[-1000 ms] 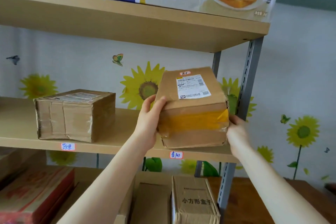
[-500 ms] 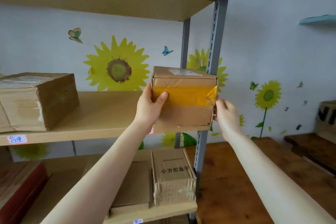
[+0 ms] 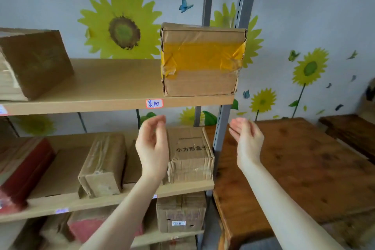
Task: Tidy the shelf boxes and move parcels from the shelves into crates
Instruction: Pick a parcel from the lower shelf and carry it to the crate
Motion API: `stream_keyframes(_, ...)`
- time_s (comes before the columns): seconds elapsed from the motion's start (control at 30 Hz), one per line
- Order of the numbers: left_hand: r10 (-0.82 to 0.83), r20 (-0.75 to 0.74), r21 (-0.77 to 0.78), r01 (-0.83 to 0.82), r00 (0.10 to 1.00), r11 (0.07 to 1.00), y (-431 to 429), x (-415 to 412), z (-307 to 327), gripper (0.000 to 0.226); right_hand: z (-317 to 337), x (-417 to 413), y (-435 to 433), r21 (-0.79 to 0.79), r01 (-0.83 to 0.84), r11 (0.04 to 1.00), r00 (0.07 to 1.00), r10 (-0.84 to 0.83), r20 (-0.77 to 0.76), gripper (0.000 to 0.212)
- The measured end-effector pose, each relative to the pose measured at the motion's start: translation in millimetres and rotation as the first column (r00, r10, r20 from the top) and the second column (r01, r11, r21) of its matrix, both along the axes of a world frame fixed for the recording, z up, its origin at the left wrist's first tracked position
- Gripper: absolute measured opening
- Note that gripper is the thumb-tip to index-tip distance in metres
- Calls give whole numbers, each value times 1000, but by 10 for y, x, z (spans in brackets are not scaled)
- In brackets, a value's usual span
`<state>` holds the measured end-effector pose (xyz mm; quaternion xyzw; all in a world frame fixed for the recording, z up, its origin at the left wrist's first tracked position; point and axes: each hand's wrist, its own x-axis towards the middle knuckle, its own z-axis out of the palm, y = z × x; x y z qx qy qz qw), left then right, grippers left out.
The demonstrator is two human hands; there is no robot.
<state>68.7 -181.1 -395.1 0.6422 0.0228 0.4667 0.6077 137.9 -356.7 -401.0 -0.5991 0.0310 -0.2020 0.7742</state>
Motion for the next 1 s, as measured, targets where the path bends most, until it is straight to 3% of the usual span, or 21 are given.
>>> stream_keyframes(0.07, -11, -289, -3, 11, 957, 1000, 13, 20, -420, 16, -361, -3, 16, -94, -21, 995, 993, 10, -116, 19)
stream_keyframes(0.17, -62, -726, -9, 81, 685, 997, 142, 167, -837, 22, -765, 64, 33, -288, -124, 949, 954, 34, -297, 16)
stream_keyframes(0.23, -67, -850, 27, 171, 523, 985, 177, 260, -972, 23, -909, 112, 66, -387, -208, 898, 913, 37, -406, 21)
stream_keyframes(0.3, -115, -874, -4, 229, 471, 973, 149, 334, -1042, 28, -980, 143, 126, -413, -301, 860, 870, 70, -488, 33)
stream_keyframes(0.37, -200, -842, -83, 245, 501, 966, 100, 357, -1061, 33, -1004, 157, 187, -368, -348, 862, 840, 113, -530, 40)
stream_keyframes(0.47, -274, -706, -178, 210, 654, 961, 57, 325, -1023, 36, -1007, 190, 240, -213, -268, 940, 820, 107, -562, 40)
stream_keyframes(0.6, -182, -519, -28, 196, 835, 980, 43, 235, -871, 25, -985, 160, 228, 202, -172, 964, 747, 261, -611, 26)
stream_keyframes(0.67, -38, -507, 11, 50, 861, 999, 89, 210, -829, 25, -985, 138, 200, 325, -175, 929, 737, 343, -582, 23)
stream_keyframes(0.73, 36, -600, -74, -100, 799, 992, 163, 182, -796, 46, -998, 103, 201, 389, -209, 897, 741, 405, -536, 27)
stream_keyframes(0.8, -91, -678, -230, -93, 730, 969, 226, 147, -776, 60, -1015, 68, 224, 378, -267, 887, 744, 439, -504, 29)
stream_keyframes(0.9, -420, -514, -526, 112, 748, 843, 219, 64, -717, 31, -1021, 15, 276, 266, -369, 891, 733, 455, -505, 24)
stream_keyframes(1.0, -417, -464, -499, 158, 781, 852, 248, 20, -771, 21, -974, -23, 335, 37, -459, 887, 716, 395, -576, 23)
